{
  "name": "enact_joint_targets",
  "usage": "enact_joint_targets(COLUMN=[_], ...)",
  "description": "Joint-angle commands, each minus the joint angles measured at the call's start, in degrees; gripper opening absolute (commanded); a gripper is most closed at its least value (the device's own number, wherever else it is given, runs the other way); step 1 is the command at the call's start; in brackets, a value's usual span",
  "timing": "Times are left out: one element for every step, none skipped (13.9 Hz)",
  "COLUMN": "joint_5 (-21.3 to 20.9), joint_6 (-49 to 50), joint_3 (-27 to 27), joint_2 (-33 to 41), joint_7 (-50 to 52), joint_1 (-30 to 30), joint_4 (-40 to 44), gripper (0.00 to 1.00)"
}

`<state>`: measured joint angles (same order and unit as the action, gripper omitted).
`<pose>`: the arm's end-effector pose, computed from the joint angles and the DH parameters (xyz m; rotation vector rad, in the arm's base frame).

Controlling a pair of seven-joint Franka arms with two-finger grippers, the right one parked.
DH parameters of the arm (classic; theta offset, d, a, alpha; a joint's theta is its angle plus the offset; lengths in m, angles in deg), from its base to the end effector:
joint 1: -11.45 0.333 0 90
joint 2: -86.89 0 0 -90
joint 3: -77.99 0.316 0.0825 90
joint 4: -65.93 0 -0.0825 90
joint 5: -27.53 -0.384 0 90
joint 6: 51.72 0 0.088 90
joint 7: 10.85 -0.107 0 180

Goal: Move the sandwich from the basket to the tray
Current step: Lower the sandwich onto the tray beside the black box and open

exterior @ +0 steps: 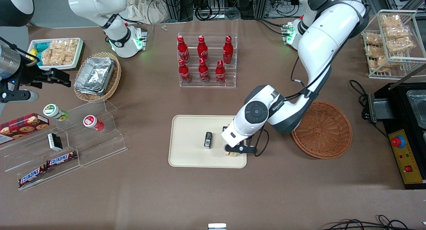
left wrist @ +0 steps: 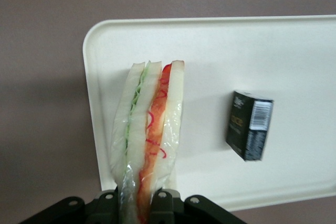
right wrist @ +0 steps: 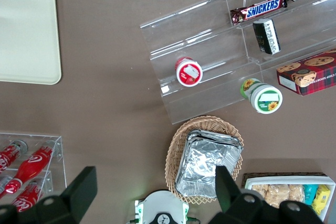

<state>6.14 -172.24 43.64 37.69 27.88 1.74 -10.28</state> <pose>0.6137 -0.4183 0.2785 3.0134 -0.1421 -0.0430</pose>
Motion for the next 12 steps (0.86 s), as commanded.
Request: enact_joint_targets(joint_5=[-2.1, -2.2, -2.8, -2.7, -2.7, -2.7, -2.7, -2.7, -2.6, -2.5, -2.3, -2.2], joint_6=[1.2, 0.8, 0.7, 0.7, 0.6, 0.6, 0.6, 0.6, 0.6, 0.6, 0.6, 0.6], joint_3=[2.0, 2.5, 3.9, 6.1, 7.3, 7.4, 7.4, 7.4, 7.4, 7.4, 7.4, 7.4], joint_2=[-2.2, -3.1, -3.3, -3.4, -3.4, -3.5, -3.6, -3.5, -3.4, -3.3, -3.0, -2.6], joint_7=[-0.2, -0.1, 0.0, 0.5, 0.6, 0.7, 0.8, 1.3, 1.4, 1.8, 4.3, 6.9], joint_1=[-2.2, -2.9, -4.2, -5.5, -6.4, -6.5, -6.5, -6.4, -6.4, -6.4, -6.4, -6.4], joint_4=[2.7, 3.1, 3.1, 3.0, 3.1, 3.1, 3.1, 3.1, 3.3, 4.0, 5.3, 6.1], gripper=[0.0, 0.0, 0.0, 0.0, 0.0, 0.0, 0.14, 0.6, 0.83, 1.0, 1.0, 1.0])
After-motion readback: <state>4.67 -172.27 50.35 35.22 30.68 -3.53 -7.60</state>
